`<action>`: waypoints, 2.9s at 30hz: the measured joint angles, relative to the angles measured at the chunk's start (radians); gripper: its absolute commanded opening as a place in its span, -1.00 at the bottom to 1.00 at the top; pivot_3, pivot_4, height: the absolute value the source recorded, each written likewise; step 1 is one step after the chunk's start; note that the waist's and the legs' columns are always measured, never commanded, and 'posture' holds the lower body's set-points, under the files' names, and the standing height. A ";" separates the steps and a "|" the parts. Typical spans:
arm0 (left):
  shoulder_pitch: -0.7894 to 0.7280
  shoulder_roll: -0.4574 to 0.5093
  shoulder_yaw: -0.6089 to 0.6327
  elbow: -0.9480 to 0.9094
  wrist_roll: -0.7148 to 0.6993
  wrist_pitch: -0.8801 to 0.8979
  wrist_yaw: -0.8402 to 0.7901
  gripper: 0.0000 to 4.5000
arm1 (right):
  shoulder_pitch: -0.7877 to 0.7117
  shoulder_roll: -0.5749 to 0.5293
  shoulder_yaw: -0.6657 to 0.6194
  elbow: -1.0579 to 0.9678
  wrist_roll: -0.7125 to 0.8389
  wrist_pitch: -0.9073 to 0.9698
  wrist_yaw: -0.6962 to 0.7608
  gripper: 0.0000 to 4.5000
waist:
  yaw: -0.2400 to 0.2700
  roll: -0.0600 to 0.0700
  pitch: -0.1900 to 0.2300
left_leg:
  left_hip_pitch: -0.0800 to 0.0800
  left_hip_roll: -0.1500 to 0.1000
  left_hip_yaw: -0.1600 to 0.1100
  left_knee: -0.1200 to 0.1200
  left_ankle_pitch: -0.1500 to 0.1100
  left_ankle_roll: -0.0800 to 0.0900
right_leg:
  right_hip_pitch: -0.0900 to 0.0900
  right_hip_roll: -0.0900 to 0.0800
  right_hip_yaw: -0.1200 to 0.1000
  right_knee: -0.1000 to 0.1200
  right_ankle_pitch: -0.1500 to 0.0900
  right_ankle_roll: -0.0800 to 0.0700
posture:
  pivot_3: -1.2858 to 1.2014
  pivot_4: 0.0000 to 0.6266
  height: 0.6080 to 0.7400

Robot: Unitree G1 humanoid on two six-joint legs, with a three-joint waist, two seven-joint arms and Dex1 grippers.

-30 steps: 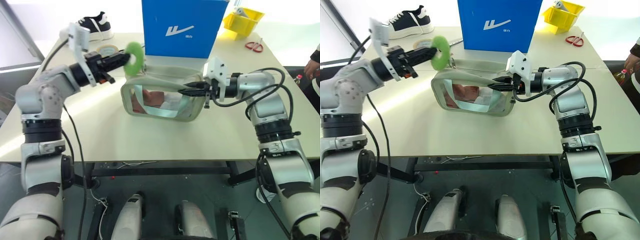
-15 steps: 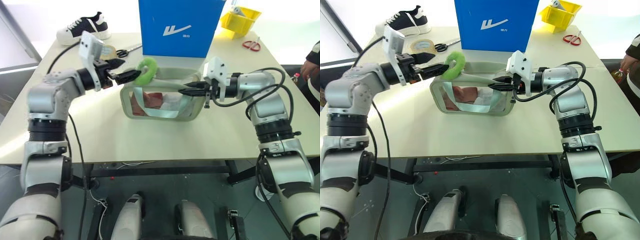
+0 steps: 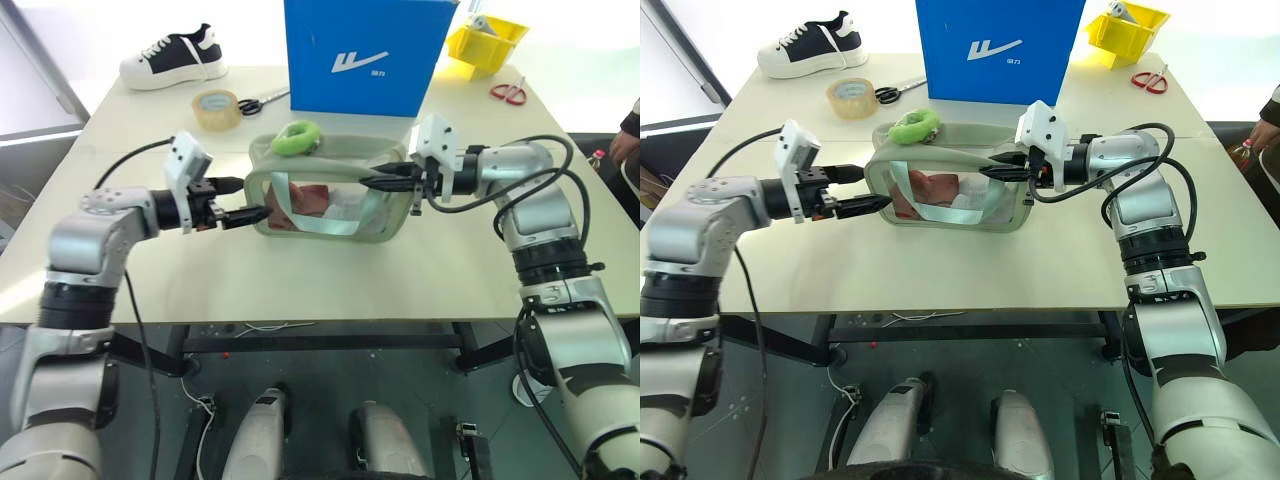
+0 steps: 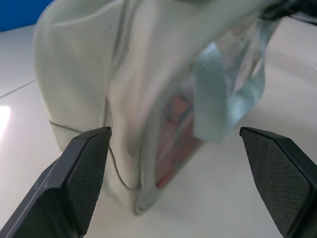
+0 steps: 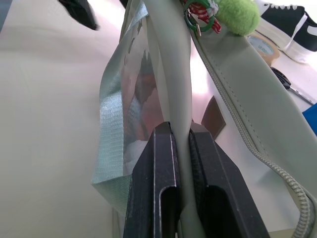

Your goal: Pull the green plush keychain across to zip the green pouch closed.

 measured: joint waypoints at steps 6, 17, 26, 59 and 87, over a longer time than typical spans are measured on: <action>-0.034 -0.019 0.001 0.036 0.011 -0.028 -0.006 -0.99 | 0.000 0.000 0.000 -0.002 0.001 0.006 -0.004 -1.00 | -0.010 0.000 0.000 | -0.001 0.000 0.001 0.000 0.000 0.000 | -0.002 0.000 0.001 0.000 0.000 0.000 | 0.03 -0.52 1.00; 0.131 0.130 0.098 -0.195 -0.052 0.056 -0.026 -0.99 | 0.057 0.069 0.008 -0.211 0.030 0.159 -0.040 -1.00 | -0.006 0.000 0.000 | -0.001 0.003 0.002 -0.001 0.000 0.000 | -0.002 0.000 0.002 0.001 0.000 0.000 | 0.03 -0.52 1.00; 0.177 0.110 0.103 -0.158 -0.006 -0.014 0.017 -1.00 | 0.081 0.065 0.045 -0.275 0.051 0.199 -0.020 -0.08 | -0.001 0.000 0.000 | -0.001 0.002 0.001 0.000 0.000 0.000 | -0.001 0.000 0.001 0.000 0.000 0.000 | 0.03 -0.52 1.00; 0.168 0.115 0.087 -0.141 0.016 -0.054 0.010 -1.00 | -0.402 0.425 0.148 0.359 -0.180 0.004 -0.360 -0.98 | -0.001 0.000 -0.001 | 0.001 0.010 0.002 -0.002 0.000 0.000 | -0.003 0.007 0.003 0.000 0.003 -0.004 | 0.03 -0.52 1.00; 0.130 0.096 0.053 -0.108 0.021 -0.056 -0.032 -1.00 | 0.246 0.125 -0.020 -0.118 -0.171 0.345 -0.616 -0.98 | -0.008 0.001 -0.001 | 0.002 0.011 0.004 -0.001 -0.001 0.001 | -0.002 0.008 0.005 0.000 0.003 -0.004 | 0.03 -0.52 1.00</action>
